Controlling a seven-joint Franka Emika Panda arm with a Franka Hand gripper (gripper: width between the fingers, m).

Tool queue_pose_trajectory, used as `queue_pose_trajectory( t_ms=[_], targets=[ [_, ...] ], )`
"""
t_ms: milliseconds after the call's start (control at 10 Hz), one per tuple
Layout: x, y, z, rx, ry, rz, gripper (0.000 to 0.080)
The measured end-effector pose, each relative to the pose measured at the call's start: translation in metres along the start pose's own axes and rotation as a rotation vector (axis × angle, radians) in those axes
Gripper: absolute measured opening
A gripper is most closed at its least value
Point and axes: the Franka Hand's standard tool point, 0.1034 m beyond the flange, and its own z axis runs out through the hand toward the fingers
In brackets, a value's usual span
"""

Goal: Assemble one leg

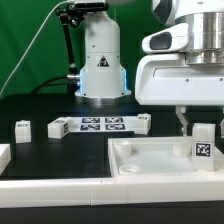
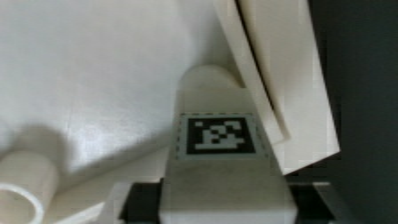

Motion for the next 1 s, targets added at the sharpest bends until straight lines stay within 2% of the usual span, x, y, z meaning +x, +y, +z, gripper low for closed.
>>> queue_pose_trajectory(
  t_ms=[100,400,600,800,1000],
  targets=[
    [-0.0013,-0.0007,0.0,-0.004,0.001,0.095,0.0292],
    [-0.0033,-0.0019,0.0005,0.008,-0.006,0.492,0.0295],
    [-0.0035,-0.003,0.0004,0.004,0.004,0.693,0.0297],
    [-0.0017,-0.002,-0.0006,0.007,-0.005,0.824,0.0298],
    [-0.0021,-0.0027,-0.0005,0.008,-0.006,0.836,0.03]
  ],
)
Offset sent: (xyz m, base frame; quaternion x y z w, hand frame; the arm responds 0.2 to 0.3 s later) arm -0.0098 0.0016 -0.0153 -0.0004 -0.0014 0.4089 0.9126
